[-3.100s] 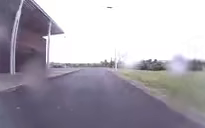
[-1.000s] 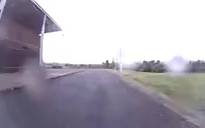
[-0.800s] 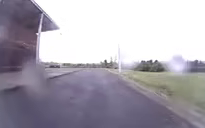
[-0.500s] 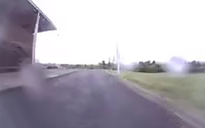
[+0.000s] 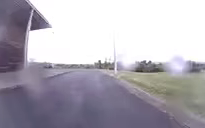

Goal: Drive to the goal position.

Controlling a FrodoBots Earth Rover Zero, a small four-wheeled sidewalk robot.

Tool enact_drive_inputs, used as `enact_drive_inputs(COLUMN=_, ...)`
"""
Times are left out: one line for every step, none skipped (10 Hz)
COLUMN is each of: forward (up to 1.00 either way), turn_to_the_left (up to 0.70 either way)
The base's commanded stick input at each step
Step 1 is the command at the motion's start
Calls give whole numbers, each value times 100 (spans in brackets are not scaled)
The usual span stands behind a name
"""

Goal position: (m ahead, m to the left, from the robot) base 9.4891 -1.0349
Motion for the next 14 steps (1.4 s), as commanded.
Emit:
enact_drive_inputs(forward=100, turn_to_the_left=38)
enact_drive_inputs(forward=100, turn_to_the_left=40)
enact_drive_inputs(forward=100, turn_to_the_left=40)
enact_drive_inputs(forward=100, turn_to_the_left=40)
enact_drive_inputs(forward=100, turn_to_the_left=40)
enact_drive_inputs(forward=100, turn_to_the_left=39)
enact_drive_inputs(forward=100, turn_to_the_left=37)
enact_drive_inputs(forward=100, turn_to_the_left=0)
enact_drive_inputs(forward=100, turn_to_the_left=0)
enact_drive_inputs(forward=100, turn_to_the_left=0)
enact_drive_inputs(forward=100, turn_to_the_left=0)
enact_drive_inputs(forward=100, turn_to_the_left=0)
enact_drive_inputs(forward=100, turn_to_the_left=0)
enact_drive_inputs(forward=100, turn_to_the_left=0)
